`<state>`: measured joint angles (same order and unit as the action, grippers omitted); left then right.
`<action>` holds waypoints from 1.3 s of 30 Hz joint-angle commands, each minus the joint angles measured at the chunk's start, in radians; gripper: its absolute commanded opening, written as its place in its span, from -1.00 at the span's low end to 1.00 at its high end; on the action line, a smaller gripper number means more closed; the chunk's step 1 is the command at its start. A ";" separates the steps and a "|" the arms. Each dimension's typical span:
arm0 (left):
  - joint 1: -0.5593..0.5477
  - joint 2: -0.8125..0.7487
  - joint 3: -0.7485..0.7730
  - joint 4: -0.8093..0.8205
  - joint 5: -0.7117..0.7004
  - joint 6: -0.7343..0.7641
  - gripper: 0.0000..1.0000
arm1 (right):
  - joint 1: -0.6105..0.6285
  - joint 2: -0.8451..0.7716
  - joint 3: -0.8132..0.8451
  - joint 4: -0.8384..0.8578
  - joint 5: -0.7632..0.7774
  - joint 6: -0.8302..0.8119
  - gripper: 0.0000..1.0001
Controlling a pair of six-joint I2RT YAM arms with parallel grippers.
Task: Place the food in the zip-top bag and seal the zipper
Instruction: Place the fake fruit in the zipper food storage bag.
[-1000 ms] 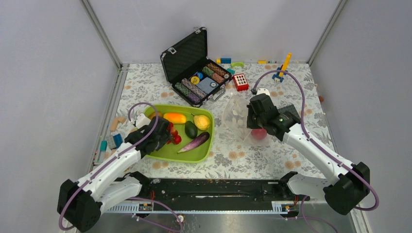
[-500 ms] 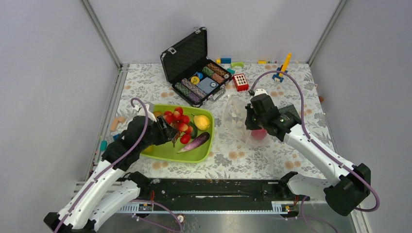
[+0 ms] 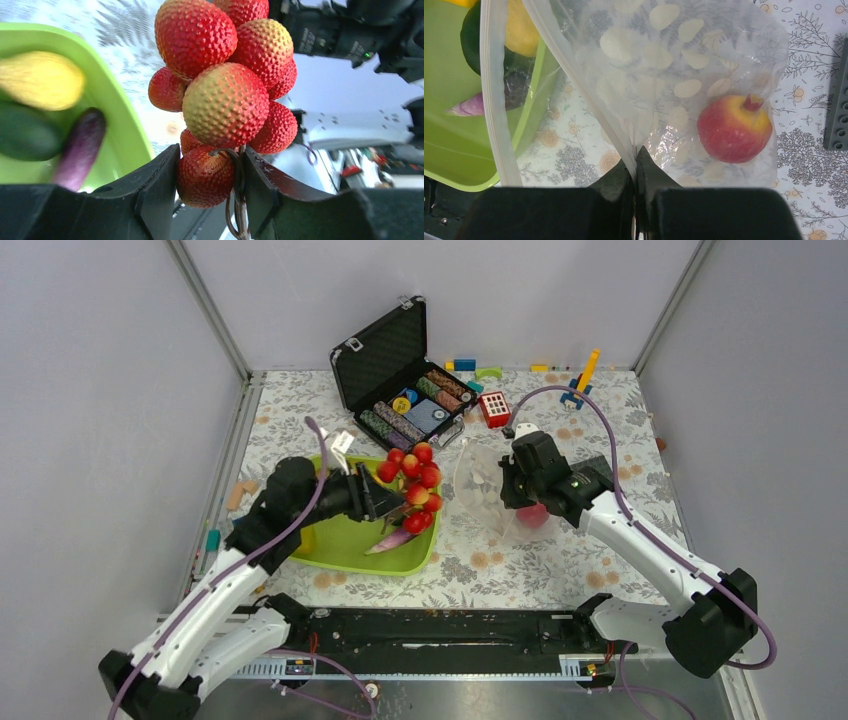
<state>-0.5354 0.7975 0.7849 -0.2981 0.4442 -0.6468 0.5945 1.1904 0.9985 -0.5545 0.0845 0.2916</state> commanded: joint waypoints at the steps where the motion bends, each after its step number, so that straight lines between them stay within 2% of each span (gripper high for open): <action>1: -0.001 0.095 0.053 0.247 0.316 -0.071 -0.74 | -0.004 -0.013 0.022 0.040 -0.022 -0.038 -1.00; 6: -0.038 0.159 0.028 0.437 0.370 -0.159 -0.82 | -0.004 -0.017 0.009 0.061 -0.076 -0.044 -1.00; 12: -0.076 0.257 0.079 0.442 0.342 -0.215 -0.88 | -0.004 -0.037 -0.013 0.097 -0.072 -0.034 -1.00; 18: -0.107 0.352 0.082 0.561 0.315 -0.257 -0.95 | -0.004 -0.041 -0.027 0.119 -0.081 -0.022 -1.00; 22: -0.108 0.439 0.091 0.582 0.333 -0.296 -1.00 | -0.004 -0.061 -0.029 0.122 -0.091 -0.007 -1.00; 27: -0.110 0.502 0.079 0.579 0.374 -0.326 -1.00 | -0.005 -0.093 -0.042 0.133 -0.007 0.035 -1.00; 30: -0.109 0.508 0.073 0.512 0.358 -0.298 -1.00 | -0.004 -0.111 -0.044 0.137 -0.002 0.056 -1.00; 34: -0.110 0.508 0.079 0.407 0.306 -0.251 -1.00 | -0.004 -0.126 -0.047 0.150 -0.016 0.052 -1.00; 39: -0.113 0.562 0.100 0.368 0.340 -0.255 -1.00 | -0.004 -0.151 -0.076 0.214 -0.093 0.007 -1.00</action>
<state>-0.6426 1.3262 0.8299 0.0814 0.7609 -0.9203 0.5945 1.0771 0.9421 -0.4294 0.0513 0.3267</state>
